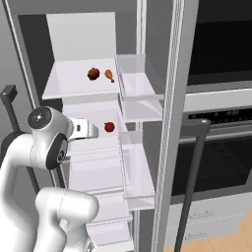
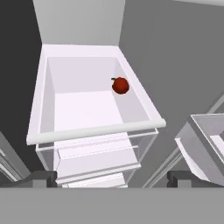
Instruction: Place one bell pepper and one chicken drumstick in each tupperware on the nearby counter, to pack two identical lunches.
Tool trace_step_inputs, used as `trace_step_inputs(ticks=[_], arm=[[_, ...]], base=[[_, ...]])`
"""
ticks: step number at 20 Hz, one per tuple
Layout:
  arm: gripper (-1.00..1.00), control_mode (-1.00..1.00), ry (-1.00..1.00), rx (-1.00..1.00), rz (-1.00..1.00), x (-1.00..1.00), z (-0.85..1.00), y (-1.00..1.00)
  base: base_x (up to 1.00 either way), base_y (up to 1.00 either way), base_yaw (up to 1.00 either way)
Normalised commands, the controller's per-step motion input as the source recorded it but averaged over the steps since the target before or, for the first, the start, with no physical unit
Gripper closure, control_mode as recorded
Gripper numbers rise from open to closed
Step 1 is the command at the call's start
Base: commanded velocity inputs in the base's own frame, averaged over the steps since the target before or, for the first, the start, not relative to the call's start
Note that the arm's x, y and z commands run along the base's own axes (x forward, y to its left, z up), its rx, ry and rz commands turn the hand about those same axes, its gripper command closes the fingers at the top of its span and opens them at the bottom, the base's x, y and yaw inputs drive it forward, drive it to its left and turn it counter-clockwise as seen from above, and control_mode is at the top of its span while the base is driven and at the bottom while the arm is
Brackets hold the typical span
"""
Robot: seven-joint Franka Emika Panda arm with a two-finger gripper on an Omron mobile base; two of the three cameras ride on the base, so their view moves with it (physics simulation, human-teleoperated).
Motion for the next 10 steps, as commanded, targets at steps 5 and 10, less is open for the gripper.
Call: trace_step_inputs(ticks=[5, 10], arm=[[-1.0, 1.0, 0.0, 0.0, 0.0, 0.0, 0.0, 0.0], [-1.0, 1.0, 0.0, 0.0, 0.0, 0.0, 0.0, 0.0]], base=[[0.4, -0.18, -0.08], [0.52, -0.1, -0.03]])
